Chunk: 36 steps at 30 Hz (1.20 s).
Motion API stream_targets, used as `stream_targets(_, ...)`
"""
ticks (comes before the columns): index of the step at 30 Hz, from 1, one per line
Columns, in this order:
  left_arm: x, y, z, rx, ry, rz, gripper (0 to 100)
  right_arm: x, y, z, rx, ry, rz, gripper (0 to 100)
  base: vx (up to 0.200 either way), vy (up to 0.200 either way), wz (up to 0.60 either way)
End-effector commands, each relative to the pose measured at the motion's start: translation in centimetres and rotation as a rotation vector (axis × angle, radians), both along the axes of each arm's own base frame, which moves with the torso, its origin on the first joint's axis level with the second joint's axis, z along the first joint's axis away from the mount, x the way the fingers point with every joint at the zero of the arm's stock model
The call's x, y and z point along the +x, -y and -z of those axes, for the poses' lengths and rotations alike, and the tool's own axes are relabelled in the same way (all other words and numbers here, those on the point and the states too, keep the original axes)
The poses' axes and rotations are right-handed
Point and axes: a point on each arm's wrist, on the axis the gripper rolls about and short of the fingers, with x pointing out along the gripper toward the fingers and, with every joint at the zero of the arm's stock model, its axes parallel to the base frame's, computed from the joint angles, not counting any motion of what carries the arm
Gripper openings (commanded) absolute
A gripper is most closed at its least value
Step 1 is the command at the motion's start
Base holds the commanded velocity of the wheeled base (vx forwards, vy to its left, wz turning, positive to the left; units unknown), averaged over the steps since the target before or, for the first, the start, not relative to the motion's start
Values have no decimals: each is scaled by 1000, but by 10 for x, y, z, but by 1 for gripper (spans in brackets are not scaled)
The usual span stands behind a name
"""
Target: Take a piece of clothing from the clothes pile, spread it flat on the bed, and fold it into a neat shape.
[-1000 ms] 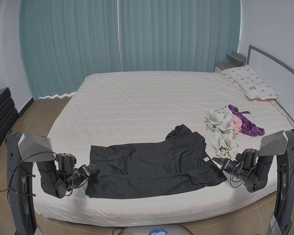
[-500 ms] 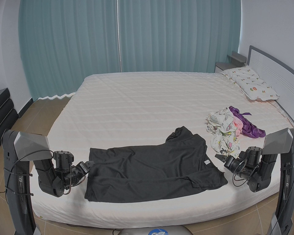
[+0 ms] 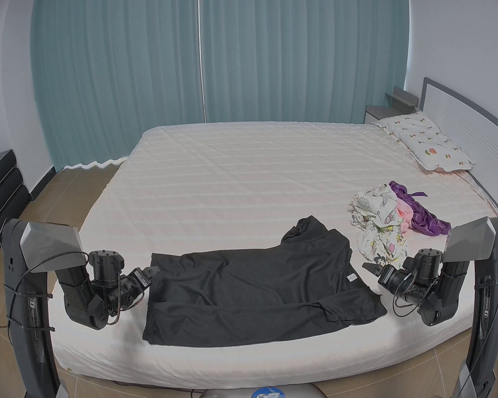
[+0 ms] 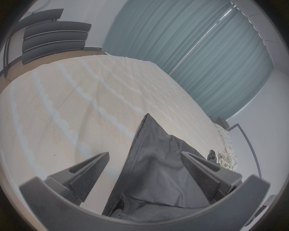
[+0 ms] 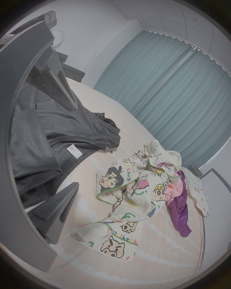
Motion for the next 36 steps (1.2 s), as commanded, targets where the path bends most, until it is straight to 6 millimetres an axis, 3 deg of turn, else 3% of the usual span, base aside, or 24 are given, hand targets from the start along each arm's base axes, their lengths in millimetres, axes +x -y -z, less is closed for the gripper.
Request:
stream_targets(1, 18, 1, -10, 2, 11, -4, 100, -1, -4, 1, 0, -5, -13, 100, 0, 0, 0)
stream_targets(5, 58, -2, -20, 8, -12, -19, 100, 2, -6, 2, -2, -5, -20, 100, 0, 0, 0)
stream_targets(8, 72, -2, -20, 8, -9, -20, 100, 2, -9, 3, -2, -12, -26, 100, 0, 0, 0)
stream_targets(9, 87, -2, -19, 9, -4, -21, 100, 1, -10, 3, -3, -18, -31, 100, 0, 0, 0)
stream_targets(14, 116, 1, -7, 31, 8, -8, 100, 1, -10, 4, -3, -22, -31, 100, 0, 0, 0)
stream_targets(20, 122, 3, 12, 97, -11, -1, 100, 1, -11, 5, -3, -25, -32, 100, 0, 0, 0)
stream_targets(36, 127, 7, 15, 105, -1, -10, 100, 8, -15, 5, 0, -2, -43, 100, 0, 0, 0)
